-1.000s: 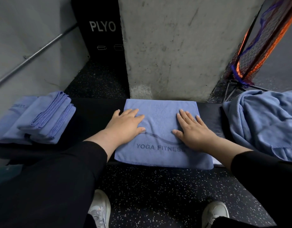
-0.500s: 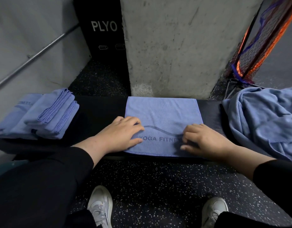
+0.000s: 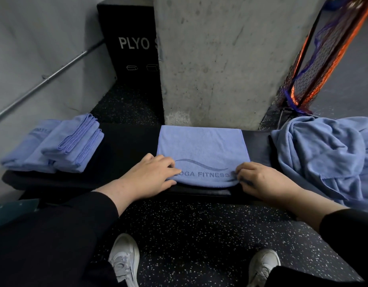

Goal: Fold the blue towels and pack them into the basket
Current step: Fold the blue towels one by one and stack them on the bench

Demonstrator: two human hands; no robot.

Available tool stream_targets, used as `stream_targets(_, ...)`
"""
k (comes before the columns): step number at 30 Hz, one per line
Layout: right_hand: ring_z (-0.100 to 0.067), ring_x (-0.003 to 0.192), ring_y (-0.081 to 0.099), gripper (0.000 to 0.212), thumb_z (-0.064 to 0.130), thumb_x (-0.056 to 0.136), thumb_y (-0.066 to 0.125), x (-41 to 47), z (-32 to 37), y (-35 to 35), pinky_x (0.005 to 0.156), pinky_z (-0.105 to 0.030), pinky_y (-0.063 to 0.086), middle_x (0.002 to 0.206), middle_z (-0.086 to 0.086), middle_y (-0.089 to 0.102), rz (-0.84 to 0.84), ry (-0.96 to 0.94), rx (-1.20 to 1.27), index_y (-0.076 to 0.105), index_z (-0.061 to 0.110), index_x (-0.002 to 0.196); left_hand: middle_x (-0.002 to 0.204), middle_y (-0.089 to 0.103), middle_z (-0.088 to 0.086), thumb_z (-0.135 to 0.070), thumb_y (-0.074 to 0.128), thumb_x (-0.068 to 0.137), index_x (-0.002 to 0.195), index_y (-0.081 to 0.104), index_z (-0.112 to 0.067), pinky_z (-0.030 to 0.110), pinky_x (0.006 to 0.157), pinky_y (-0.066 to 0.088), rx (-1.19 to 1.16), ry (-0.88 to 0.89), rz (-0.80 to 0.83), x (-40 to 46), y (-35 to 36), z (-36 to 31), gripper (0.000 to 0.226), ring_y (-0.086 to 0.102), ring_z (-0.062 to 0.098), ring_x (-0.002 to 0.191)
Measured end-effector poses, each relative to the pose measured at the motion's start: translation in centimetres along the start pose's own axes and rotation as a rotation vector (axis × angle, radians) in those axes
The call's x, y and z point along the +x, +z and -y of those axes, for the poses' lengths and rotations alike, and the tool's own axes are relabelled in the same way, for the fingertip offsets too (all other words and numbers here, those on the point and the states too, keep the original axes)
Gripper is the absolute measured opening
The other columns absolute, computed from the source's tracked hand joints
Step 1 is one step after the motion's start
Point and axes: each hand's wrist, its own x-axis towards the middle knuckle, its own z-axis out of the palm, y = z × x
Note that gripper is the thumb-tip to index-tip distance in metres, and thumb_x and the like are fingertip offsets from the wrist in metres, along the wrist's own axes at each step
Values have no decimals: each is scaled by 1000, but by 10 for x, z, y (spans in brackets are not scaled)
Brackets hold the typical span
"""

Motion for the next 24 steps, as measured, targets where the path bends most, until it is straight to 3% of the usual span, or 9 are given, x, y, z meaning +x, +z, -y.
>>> stream_targets(3, -19, 81, 64, 3, 20, 92, 62, 10, 1, -2, 75, -34, 50, 86, 5, 66, -53, 254, 174, 63, 17, 94, 108, 55, -14, -42, 40, 101, 111, 64, -33, 32, 90, 38, 58, -6, -50, 5, 2, -4, 28, 53, 11, 101)
stream_targets(6, -23, 77, 61, 5, 17, 99, 54, 22, 0, -1, 72, -35, 45, 84, 0, 66, -82, 391, 245, 57, 19, 102, 94, 53, -10, -30, 38, 104, 91, 54, -24, 35, 87, 38, -46, -161, -62, 15, -3, -10, 22, 53, 15, 94)
stream_targets(9, -29, 80, 60, 5, 21, 103, 44, 32, -2, 3, 74, -40, 46, 87, -4, 66, -72, 424, 251, 48, 24, 105, 85, 47, -8, -34, 32, 108, 81, 40, -23, 38, 89, 36, -223, -300, -26, 26, -11, -9, 30, 47, 16, 87)
stream_targets(10, -27, 79, 59, 4, 25, 103, 47, 34, -1, 3, 74, -40, 46, 85, -3, 65, -60, 417, 248, 47, 25, 106, 84, 45, -9, -38, 32, 107, 80, 38, -23, 38, 90, 36, -235, -310, -17, 28, -12, -7, 32, 45, 16, 85)
stream_targets(13, -23, 72, 55, 31, 36, 94, 66, 37, 3, 0, 72, -39, 47, 76, 0, 61, 33, 352, 170, 48, 25, 116, 83, 43, -10, -46, 48, 102, 78, 37, -23, 37, 85, 35, -199, -307, -22, 30, -17, -1, 35, 44, 14, 83)
stream_targets(15, -24, 72, 56, 34, 32, 90, 70, 38, 1, -4, 70, -37, 46, 75, 0, 61, 46, 341, 127, 53, 21, 118, 82, 45, -8, -35, 57, 98, 78, 37, -22, 35, 79, 34, -218, -325, -62, 31, -18, 4, 31, 48, 18, 81)
stream_targets(18, -24, 80, 62, 20, 17, 87, 71, 39, -10, -9, 70, -30, 40, 83, 3, 62, -15, 366, 141, 66, 14, 106, 78, 55, -1, -12, 56, 91, 82, 45, -18, 39, 64, 37, -429, -420, -165, 32, -21, 13, 15, 55, 23, 74)
stream_targets(21, -22, 83, 63, 8, 12, 91, 63, 38, -19, -14, 73, -31, 43, 84, -3, 69, -67, 462, 215, 69, 12, 95, 77, 60, -7, -9, 55, 92, 91, 59, -21, 25, 59, 40, -699, -519, -302, 32, -28, 22, 12, 52, 7, 66)
stream_targets(24, -22, 69, 53, 26, 19, 100, 53, 36, -25, -23, 68, -38, 40, 66, -8, 60, -111, 519, 324, 56, 12, 75, 70, 57, -5, -17, 55, 99, 85, 64, -20, 26, 58, 36, -781, -560, -360, 35, -34, 29, 17, 45, 7, 59)
